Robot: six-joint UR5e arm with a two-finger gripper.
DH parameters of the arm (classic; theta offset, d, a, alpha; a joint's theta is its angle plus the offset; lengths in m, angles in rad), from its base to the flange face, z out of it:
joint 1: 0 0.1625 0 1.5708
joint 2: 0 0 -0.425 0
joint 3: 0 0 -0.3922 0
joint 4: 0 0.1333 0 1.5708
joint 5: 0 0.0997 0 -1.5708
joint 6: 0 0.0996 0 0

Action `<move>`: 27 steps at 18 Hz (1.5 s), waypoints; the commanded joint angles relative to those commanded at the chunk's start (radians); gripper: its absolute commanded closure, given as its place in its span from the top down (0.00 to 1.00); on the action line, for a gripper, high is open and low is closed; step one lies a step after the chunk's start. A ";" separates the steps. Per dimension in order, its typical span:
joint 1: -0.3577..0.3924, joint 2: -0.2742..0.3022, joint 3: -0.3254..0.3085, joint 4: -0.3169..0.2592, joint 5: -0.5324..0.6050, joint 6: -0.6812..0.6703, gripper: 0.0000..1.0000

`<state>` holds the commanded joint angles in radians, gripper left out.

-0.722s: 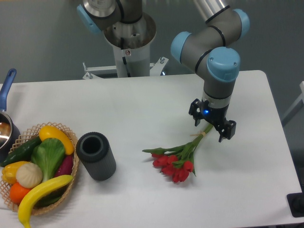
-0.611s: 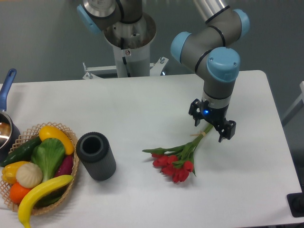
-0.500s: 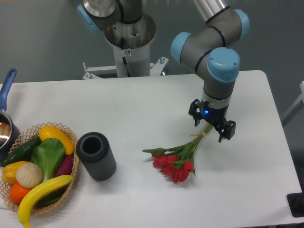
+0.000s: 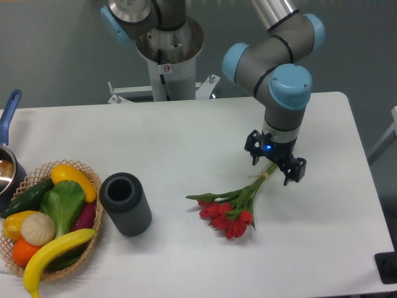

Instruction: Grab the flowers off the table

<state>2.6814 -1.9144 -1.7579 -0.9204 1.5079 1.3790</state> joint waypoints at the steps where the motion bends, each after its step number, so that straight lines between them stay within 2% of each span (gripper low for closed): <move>1: 0.000 -0.003 -0.006 0.011 0.000 -0.002 1.00; 4: -0.008 -0.014 -0.040 0.063 0.002 -0.003 1.00; 8: -0.041 -0.049 -0.077 0.063 0.000 -0.026 1.00; 15: -0.066 -0.120 -0.057 0.080 0.000 -0.054 1.00; 18: -0.075 -0.135 -0.049 0.116 0.002 -0.054 0.98; 20: -0.075 -0.137 -0.054 0.120 0.003 -0.060 0.59; 23: -0.078 -0.141 -0.051 0.120 0.003 -0.121 0.29; 25: -0.083 -0.140 -0.051 0.120 0.005 -0.141 0.17; 27: -0.081 -0.135 -0.046 0.120 0.005 -0.141 0.12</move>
<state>2.6001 -2.0494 -1.8040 -0.8007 1.5125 1.2379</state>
